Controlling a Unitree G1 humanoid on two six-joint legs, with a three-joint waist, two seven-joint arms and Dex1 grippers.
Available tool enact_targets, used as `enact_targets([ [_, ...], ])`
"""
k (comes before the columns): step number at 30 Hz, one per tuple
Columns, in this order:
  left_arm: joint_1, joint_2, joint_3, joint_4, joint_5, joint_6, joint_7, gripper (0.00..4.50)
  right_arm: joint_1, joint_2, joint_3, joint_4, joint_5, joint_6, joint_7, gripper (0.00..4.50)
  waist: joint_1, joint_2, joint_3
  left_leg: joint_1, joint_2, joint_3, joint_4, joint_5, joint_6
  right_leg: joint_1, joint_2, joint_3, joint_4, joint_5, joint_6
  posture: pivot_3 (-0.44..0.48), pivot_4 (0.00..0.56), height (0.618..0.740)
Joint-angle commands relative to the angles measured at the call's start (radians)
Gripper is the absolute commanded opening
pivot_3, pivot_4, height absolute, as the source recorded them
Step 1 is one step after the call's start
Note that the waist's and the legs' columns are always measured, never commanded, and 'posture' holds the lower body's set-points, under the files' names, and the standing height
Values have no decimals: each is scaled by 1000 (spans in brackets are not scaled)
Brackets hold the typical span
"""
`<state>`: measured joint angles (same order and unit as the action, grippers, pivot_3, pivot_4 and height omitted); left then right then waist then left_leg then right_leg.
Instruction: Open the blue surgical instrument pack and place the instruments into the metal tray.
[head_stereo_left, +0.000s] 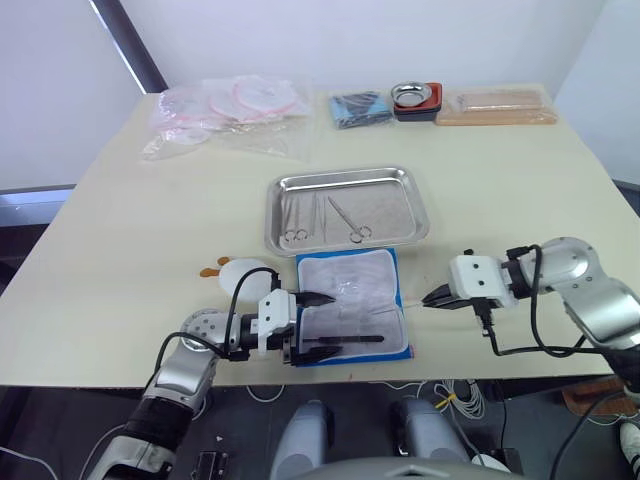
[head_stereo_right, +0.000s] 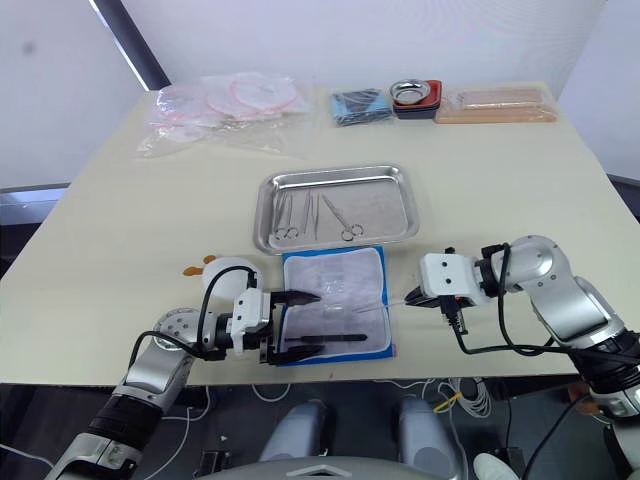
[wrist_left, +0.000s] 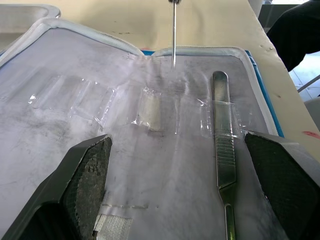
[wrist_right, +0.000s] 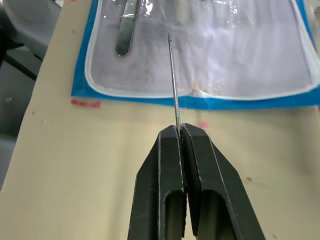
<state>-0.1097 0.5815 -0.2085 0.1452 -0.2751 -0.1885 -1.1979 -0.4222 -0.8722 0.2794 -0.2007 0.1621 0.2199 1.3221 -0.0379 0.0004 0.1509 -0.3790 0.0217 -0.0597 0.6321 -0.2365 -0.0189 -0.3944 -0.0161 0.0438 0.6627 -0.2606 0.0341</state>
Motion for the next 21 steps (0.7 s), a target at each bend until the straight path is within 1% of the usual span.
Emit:
enact_targets([
  [1,36,3,-50,122,82,21,0,4500,-25,-9,-84,24,51,26,-8,13,0,0,0,0,0,0,0,0,0,0,0,0,0,0,0,0,150,740],
  [7,35,-4,-52,133,86,11,-2,4500,-75,89,-121,93,67,121,-124,13,-1,5,-3,1,0,0,0,0,0,1,0,0,1,0,-1,0,150,740],
  [11,34,-5,-47,133,85,10,4,4500,-102,211,-144,99,93,255,-267,13,0,6,-3,1,0,0,0,0,0,1,0,0,0,0,0,0,150,740],
  [14,34,-5,-46,134,86,10,5,4500,-117,247,-144,90,93,306,-317,13,1,6,-3,0,0,0,0,0,0,0,0,0,0,0,0,0,150,740],
  [18,35,-6,-42,127,84,16,12,4500,-205,365,-125,153,64,405,-470,13,-3,8,-4,1,0,0,0,0,0,0,0,1,1,0,0,0,150,740],
  [21,40,-5,-42,120,82,19,13,4500,-233,408,-107,184,46,423,-513,13,0,8,-4,1,0,0,0,0,0,0,1,0,1,0,0,0,150,740],
])
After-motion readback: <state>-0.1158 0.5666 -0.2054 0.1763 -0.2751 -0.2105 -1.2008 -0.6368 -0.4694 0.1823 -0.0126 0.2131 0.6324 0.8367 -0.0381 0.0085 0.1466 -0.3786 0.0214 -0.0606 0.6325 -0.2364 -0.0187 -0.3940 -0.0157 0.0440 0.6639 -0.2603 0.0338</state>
